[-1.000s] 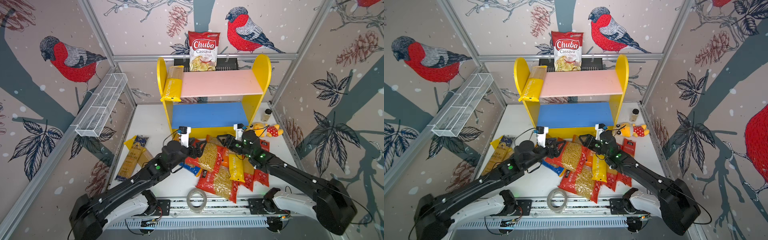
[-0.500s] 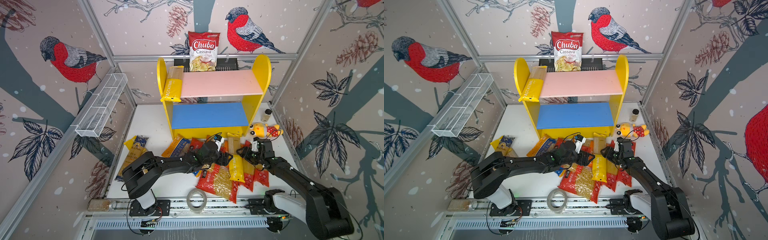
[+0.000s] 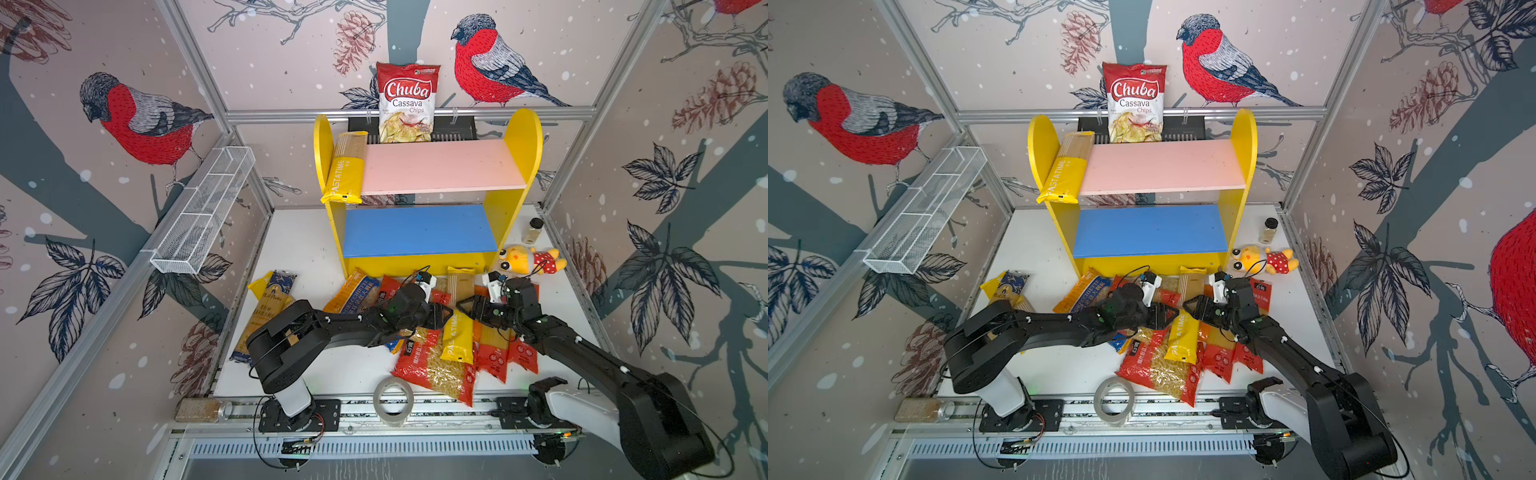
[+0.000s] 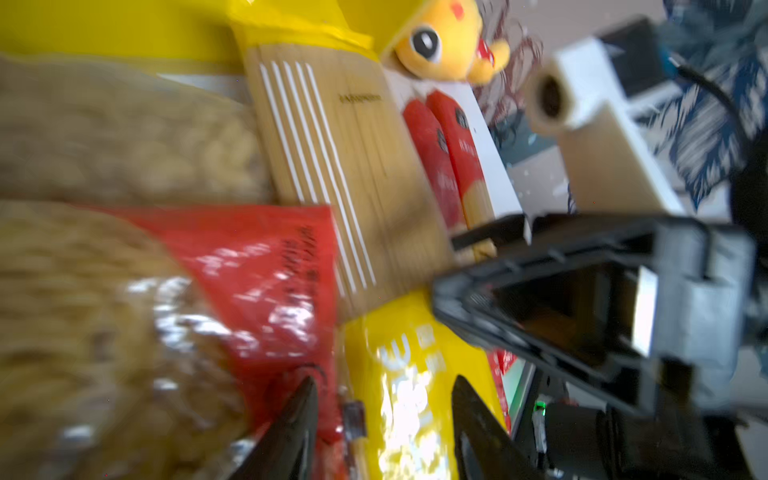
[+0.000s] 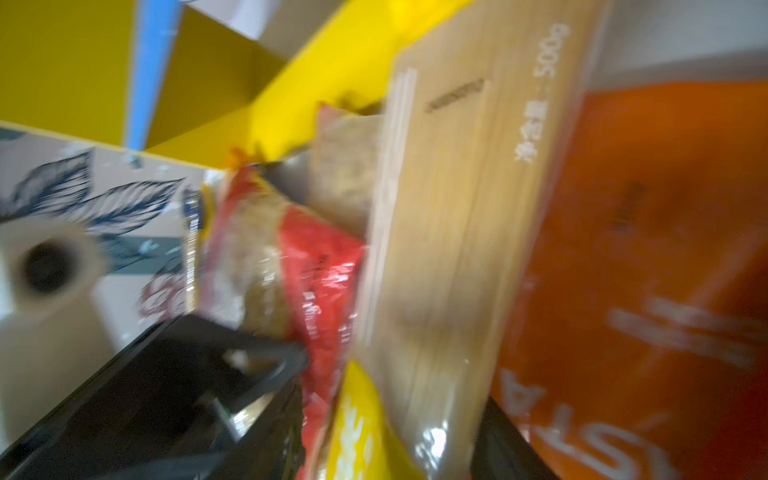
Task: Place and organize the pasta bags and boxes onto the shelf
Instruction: 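Withdraw both grippers and lower them onto a second spaghetti package in the pile, then grasp the second spaghetti package with both grippers and raise it toward the pink shelf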
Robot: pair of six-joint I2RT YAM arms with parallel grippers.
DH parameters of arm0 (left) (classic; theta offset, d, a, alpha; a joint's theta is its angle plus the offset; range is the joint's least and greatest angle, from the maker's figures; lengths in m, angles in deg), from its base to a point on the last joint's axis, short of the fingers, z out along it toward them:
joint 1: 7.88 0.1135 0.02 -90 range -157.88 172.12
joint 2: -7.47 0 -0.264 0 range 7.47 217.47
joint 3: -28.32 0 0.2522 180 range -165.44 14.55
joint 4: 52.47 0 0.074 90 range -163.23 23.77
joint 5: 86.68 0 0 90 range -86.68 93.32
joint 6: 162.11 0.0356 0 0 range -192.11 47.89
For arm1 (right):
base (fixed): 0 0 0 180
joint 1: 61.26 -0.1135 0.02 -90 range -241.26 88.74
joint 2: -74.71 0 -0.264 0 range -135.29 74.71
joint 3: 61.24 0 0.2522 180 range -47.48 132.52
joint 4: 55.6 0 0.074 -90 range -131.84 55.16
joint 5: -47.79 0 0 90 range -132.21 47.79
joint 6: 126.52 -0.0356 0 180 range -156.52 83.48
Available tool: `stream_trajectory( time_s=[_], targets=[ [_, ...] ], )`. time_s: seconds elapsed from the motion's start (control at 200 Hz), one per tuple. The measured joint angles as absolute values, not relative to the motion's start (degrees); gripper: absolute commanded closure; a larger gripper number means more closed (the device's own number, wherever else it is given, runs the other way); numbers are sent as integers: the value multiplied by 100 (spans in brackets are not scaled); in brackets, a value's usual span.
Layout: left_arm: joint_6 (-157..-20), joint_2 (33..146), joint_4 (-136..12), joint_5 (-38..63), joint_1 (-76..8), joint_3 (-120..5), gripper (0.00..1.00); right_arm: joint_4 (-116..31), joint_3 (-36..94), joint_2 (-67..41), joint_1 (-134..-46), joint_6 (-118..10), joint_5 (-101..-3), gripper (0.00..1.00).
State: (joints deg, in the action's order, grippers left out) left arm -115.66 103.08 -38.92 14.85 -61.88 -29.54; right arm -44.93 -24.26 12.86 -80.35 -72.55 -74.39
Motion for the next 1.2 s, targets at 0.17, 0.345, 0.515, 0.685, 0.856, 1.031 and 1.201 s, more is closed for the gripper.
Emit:
stream_trajectory(
  time_s=[0.17, 0.345, 0.515, 0.685, 0.856, 1.031, 1.201],
  targets=[
    [-11651, 10177, -3798, 1485, -6098, -2838, 50, -4567, -2415, 1120, -8057, -7240, -7579, 40],
    [-11669, 10131, -3728, 1465, -6068, -2747, 50, -4561, -2524, 856, -7991, -7137, -7549, 41],
    [-11708, 10168, -3564, 1494, -6068, -2703, 51, -4836, -2754, 865, -7967, -7174, -7638, 59],
    [-11723, 10018, -3555, 1509, -6059, -2685, 53, -5354, -3112, 1485, -8050, -7445, -7647, 81],
    [-11712, 9569, -3564, 1507, -5908, -2604, 54, -5450, -3182, 1726, -8050, -7598, -7645, 91],
    [-11714, 8909, -3586, 1535, -5753, -2510, 48, -5000, -3007, 2220, -8028, -7583, -7562, 96],
    [-11830, 8461, -3525, 1686, -5644, -2386, 39, -4690, -2614, 2722, -7963, -7546, -7553, 100]
  ],
)
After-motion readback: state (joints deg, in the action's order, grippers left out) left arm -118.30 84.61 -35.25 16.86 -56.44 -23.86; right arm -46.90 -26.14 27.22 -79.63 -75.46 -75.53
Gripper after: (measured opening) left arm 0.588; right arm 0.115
